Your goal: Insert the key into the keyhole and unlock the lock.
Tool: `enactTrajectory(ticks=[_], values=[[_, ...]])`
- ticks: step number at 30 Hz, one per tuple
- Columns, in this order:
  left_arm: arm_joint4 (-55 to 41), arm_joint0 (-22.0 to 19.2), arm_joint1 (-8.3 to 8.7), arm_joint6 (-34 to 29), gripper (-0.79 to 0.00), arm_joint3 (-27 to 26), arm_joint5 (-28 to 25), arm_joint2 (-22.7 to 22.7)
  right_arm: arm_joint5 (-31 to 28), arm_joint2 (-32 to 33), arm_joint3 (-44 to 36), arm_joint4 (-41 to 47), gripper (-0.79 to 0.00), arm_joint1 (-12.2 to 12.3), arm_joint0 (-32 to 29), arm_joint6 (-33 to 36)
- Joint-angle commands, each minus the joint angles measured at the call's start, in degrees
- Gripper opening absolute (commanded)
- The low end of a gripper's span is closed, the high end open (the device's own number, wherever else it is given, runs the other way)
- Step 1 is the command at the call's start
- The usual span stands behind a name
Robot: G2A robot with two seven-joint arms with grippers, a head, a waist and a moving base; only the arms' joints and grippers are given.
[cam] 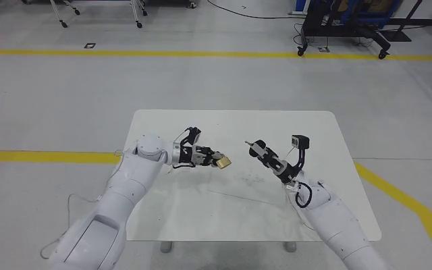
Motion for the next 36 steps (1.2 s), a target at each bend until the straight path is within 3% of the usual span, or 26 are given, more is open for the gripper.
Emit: enactTrajectory(ticks=[1, 5, 9, 12, 15, 28, 36], values=[[-4.77, -0.29, -0.34, -4.11, -0.785, 1.17, 5.26, -0.6, -0.85, 0.99, -1.03, -3.83, -0.785, 0.18, -0.5, -0.28], [-7.66, -1.6, -1.38, -7.81, -0.785, 3.8, 14.8, 0.63, -0.24, 5.03, -5.49, -15.57, -0.785, 0.72, -3.18, -3.82], [-4.93, -3.94, -2.6, -7.49, -0.785, 6.99, 19.86, 3.58, 1.59, 9.29, -11.57, -23.61, -0.785, 1.29, -5.89, -6.91], [-5.34, -5.08, -3.72, -9.25, -0.785, 8.2, 19.81, 4.88, 4.81, 12.13, -15.61, -26.13, -0.785, 1.72, -7.8, -7.53], [-5.19, -6.14, -4.46, -6.62, -0.785, 9.26, 16.32, 5.28, 5.56, 12.37, -16.07, -26.23, -0.785, 1.75, -8.03, -7.65], [-4.55, -6.35, -4.56, -5.71, -0.785, 9.27, 15.22, 5.51, 5.56, 12.37, -16.07, -26.23, -0.785, 1.75, -8.03, -7.65], [-4.55, -6.35, -4.56, -5.71, -0.785, 9.27, 15.22, 5.51, 4.17, 13.51, -26.92, -53.57, -0.785, 2.34, -6.52, -5.32]])
